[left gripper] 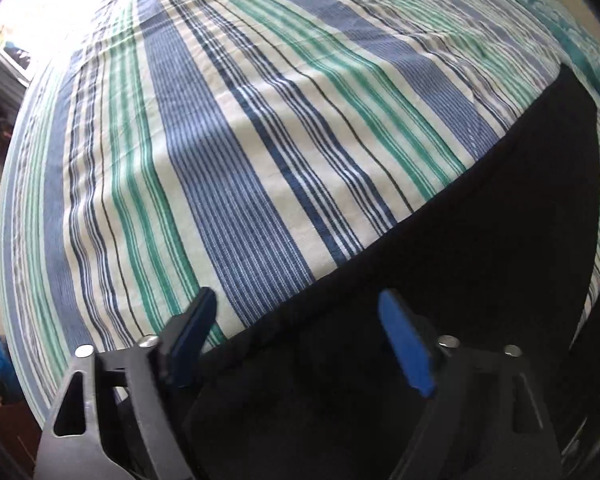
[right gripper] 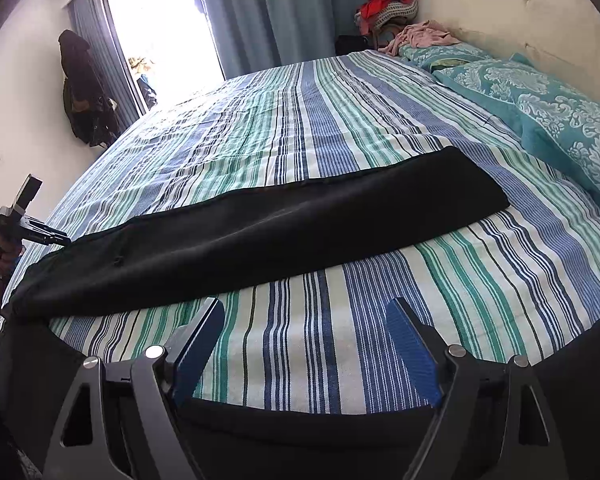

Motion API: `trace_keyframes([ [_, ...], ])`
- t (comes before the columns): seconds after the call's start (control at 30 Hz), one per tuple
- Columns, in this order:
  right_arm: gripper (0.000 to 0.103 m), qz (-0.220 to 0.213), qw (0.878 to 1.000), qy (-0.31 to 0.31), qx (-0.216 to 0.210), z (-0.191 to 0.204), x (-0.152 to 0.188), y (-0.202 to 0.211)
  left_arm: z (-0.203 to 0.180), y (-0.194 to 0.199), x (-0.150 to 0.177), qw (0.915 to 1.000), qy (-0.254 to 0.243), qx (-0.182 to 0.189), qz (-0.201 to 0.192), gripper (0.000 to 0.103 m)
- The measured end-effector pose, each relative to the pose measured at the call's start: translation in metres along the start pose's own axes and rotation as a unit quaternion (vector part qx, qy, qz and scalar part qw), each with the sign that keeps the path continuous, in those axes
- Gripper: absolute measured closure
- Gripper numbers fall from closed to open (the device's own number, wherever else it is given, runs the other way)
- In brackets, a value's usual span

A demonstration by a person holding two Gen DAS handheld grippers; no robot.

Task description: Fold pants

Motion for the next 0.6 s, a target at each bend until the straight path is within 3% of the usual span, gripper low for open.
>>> trace_keyframes([
  [0.2, 0.02, 0.015, 1.0, 0.003, -0.004, 0.004, 0.004, -0.006, -0.032, -0.03, -0.005, 0.9921, -0.106, 0.039, 0.055, 0.004],
  [0.33, 0.02, 0.015, 1.0, 0.013, 0.0, 0.006, 0.004, -0.007, -0.029, -0.043, -0.009, 0.9923, -0.078, 0.077, 0.057, 0.0],
  [0.4, 0.02, 0.017, 1.0, 0.008, -0.002, 0.004, 0.004, -0.008, -0.032, -0.043, -0.009, 0.9944, -0.061, 0.048, 0.071, 0.001],
  [0.47, 0.02, 0.02, 1.0, 0.001, -0.004, 0.001, 0.004, -0.011, -0.046, -0.031, -0.006, 0.9924, -0.1, 0.05, 0.051, 0.045],
  [0.5, 0.02, 0.022, 1.0, -0.004, -0.005, -0.001, 0.004, -0.011, -0.055, -0.026, -0.006, 0.9912, -0.121, 0.037, 0.039, 0.074],
  [0.53, 0.02, 0.023, 1.0, -0.008, -0.006, -0.002, 0.004, -0.012, -0.058, -0.024, -0.004, 0.9903, -0.13, 0.026, 0.04, 0.085],
  [0.6, 0.02, 0.025, 1.0, -0.017, -0.007, -0.005, 0.006, -0.012, -0.059, -0.022, -0.003, 0.9896, -0.136, 0.018, 0.043, 0.089],
])
Point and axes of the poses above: each gripper's, at about its wrist camera, not at the fingertips, and y roughly against the way its jaws point, z to its left, x to its underside, the point moved 3 cm from there along -y, roughly the way its jaws point, and after that the axes turned 10 degrees about y, right-handed, at the moved point
